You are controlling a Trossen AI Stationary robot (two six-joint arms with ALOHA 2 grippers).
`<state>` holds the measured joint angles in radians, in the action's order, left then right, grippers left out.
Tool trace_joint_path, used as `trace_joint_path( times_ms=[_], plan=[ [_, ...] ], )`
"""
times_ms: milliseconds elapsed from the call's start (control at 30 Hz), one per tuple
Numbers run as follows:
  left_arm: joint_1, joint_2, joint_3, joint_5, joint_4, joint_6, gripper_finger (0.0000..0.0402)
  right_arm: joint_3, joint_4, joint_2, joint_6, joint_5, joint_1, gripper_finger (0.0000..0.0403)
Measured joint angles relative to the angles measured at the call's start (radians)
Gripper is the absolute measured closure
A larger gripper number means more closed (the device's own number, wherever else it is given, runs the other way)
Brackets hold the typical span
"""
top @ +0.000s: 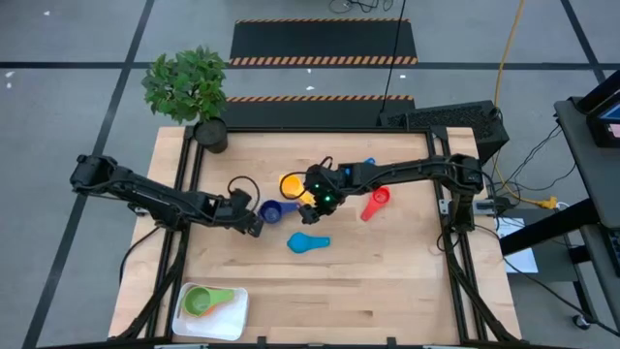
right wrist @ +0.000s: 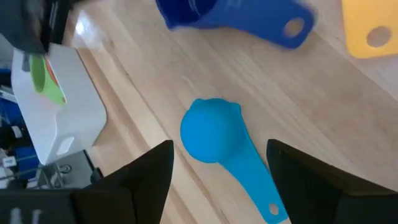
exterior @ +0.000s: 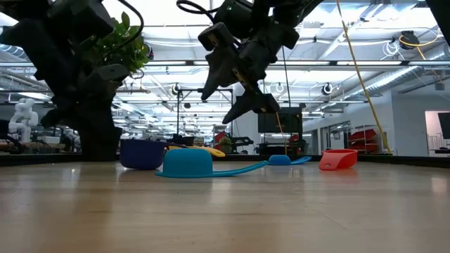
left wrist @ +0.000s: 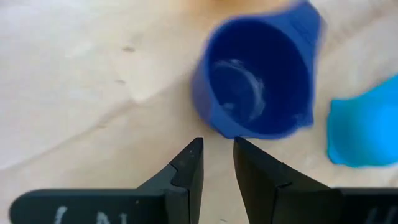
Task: Nest measuring cups in basket
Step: Stack the dark blue measuring cup on top of the green measuring cup in the white bin
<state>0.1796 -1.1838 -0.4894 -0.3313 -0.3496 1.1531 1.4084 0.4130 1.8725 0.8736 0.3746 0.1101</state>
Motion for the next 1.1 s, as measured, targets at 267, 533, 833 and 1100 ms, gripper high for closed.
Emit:
trace_joint_path(
  times_ms=[267,533,833,1100],
  plan=[
    [-0.050,0.060,0.000,-0.037,0.003,0.010,0.0311,0.000,-0.004,0.000,-0.033,0.006,0.013,0.0151],
    [-0.055,0.090,0.000,-0.031,0.017,0.025,0.0311,0.000,-0.106,0.031,0.019,0.002,0.015,0.0150],
    [-0.051,0.093,0.000,0.035,0.017,0.025,0.0311,-0.001,-0.243,0.111,0.108,0.026,-0.002,0.0150],
    [-0.051,0.093,0.000,0.069,0.011,-0.020,0.0311,-0.010,-0.269,0.109,0.033,-0.009,0.011,0.0150]
  ],
)
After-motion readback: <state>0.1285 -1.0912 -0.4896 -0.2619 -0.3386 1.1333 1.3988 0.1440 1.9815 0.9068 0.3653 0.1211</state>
